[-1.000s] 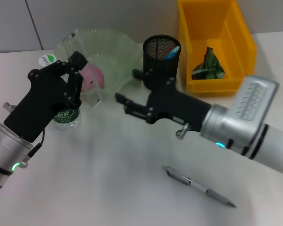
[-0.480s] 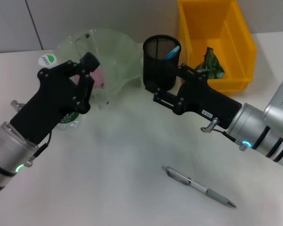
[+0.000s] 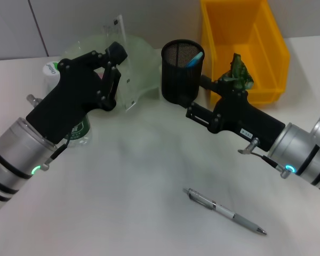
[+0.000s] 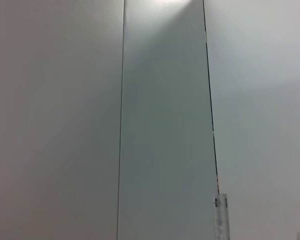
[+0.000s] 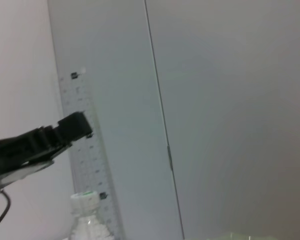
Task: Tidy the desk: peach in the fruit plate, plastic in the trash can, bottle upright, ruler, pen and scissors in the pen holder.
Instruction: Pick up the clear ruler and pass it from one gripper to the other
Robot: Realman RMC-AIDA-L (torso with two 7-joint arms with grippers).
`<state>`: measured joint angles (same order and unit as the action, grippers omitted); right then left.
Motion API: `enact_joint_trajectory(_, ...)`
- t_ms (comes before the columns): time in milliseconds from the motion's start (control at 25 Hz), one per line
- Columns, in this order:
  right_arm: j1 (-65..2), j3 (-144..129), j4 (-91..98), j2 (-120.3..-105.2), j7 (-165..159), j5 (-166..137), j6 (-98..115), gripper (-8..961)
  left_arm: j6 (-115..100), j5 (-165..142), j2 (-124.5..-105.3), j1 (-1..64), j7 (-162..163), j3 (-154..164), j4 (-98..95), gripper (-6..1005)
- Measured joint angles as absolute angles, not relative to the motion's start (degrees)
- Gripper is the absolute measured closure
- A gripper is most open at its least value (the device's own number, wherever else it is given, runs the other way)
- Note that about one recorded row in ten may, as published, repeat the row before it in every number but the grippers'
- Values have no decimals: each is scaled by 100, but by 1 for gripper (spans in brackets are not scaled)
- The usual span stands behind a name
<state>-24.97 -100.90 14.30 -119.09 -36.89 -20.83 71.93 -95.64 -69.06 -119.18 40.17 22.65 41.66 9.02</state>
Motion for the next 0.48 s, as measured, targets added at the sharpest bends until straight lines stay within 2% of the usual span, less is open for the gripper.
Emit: enact_joint_trajectory(480, -2497, -10099, 1288, -11909, -3621, -2139, 7277, 237, -9194, -6953, -11918, 4264, 2292, 3965, 906, 968)
